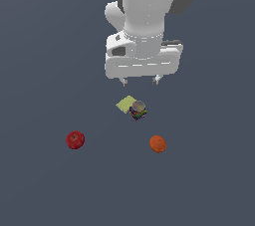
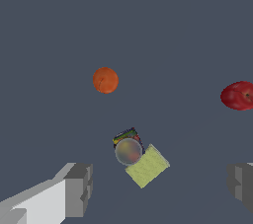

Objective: Pick up a designated object from a clutter of objects.

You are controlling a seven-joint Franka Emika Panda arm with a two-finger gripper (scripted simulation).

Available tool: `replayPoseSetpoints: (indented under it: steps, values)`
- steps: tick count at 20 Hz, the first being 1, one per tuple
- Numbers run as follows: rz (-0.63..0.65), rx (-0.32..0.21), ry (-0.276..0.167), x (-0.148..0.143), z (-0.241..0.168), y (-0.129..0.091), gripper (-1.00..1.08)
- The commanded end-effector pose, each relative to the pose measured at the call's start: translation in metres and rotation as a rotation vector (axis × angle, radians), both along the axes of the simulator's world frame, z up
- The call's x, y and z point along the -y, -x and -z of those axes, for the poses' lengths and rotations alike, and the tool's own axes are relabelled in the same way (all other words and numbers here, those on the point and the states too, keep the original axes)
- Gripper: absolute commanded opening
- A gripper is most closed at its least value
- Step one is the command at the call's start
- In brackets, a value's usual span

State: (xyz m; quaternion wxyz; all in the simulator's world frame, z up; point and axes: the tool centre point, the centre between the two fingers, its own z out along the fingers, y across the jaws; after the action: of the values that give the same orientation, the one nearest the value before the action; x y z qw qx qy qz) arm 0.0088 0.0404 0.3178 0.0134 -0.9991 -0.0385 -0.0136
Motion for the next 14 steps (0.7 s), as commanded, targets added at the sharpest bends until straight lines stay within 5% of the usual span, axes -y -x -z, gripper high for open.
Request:
replayPoseSetpoints:
  steps: [1,14]
  values:
    - [0.009,-0.001,-0.001,0.003,0.002,-0.002,1.00]
    - [0.196,-0.013,-0.025,0.063,0.049,-0.042,1.00]
